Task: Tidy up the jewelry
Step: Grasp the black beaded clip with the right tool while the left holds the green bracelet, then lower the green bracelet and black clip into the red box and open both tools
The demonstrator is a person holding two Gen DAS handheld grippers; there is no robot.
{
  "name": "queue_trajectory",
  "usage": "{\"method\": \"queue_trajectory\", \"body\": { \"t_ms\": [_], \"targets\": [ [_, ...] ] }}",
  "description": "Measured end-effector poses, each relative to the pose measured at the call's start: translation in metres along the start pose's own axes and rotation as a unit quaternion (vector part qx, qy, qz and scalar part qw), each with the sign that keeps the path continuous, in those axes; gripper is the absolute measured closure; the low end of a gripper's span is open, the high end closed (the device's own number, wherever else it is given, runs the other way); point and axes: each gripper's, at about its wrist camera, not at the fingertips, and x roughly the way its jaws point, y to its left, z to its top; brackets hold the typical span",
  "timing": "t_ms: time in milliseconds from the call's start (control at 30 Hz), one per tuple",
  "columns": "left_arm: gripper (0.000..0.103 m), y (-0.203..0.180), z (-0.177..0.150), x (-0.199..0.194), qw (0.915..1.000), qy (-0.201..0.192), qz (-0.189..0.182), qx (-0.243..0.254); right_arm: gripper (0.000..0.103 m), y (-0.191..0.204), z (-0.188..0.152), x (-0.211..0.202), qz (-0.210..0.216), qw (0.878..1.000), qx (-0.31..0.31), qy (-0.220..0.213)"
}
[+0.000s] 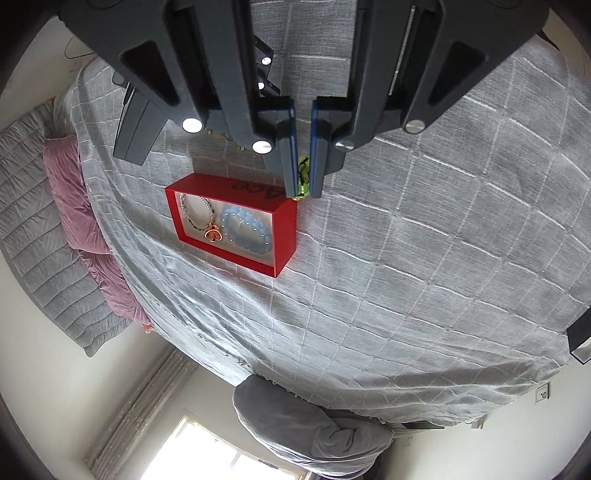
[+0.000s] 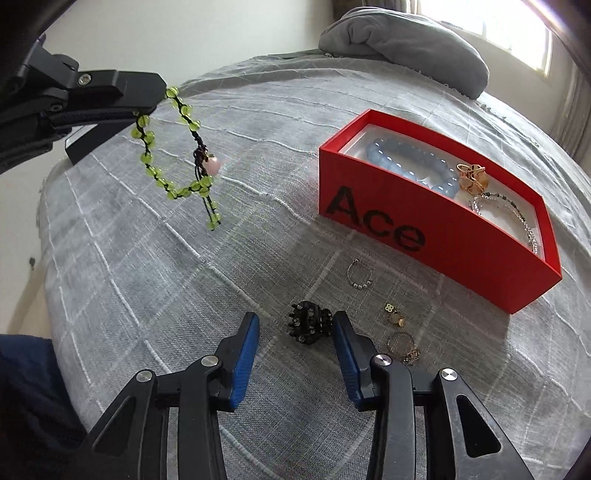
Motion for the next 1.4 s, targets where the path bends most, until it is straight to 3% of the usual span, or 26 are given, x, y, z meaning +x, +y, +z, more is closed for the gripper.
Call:
{"method": "queue_trajectory", "body": {
  "t_ms": [133,333,700,1200,1400],
  "targets": [
    [0.097,-0.001,0.001,0.000,1.0000,-0.001,0.002,0.001,0.079,0.001,-0.001,0.001,-0.004,1.000,-0.003,-0.002],
    [0.097,-0.005,-0.001,0.004,0.9999,0.002,0.007,0.010,0.080,0.001,-0.003,-0.003,-0.004,1.000,0.000,0.002],
    [0.097,-0.008,0.001,0.001,1.0000,-0.004,0.002,0.008,0.080,-0.008,0.003,-0.024,0.037,0.999,0.028,-0.004],
    [0.097,-0.026,0.010,0.002,0.9997,-0.013,-0.016,0.009,0.080,-0.047,0.011,-0.067,0.092,0.990,0.099,-0.031],
    [0.097,-0.038,0.021,0.005,0.9991,-0.017,-0.036,0.011,0.080,-0.076,0.020,-0.080,0.089,0.985,0.139,-0.050]
  ]
}}
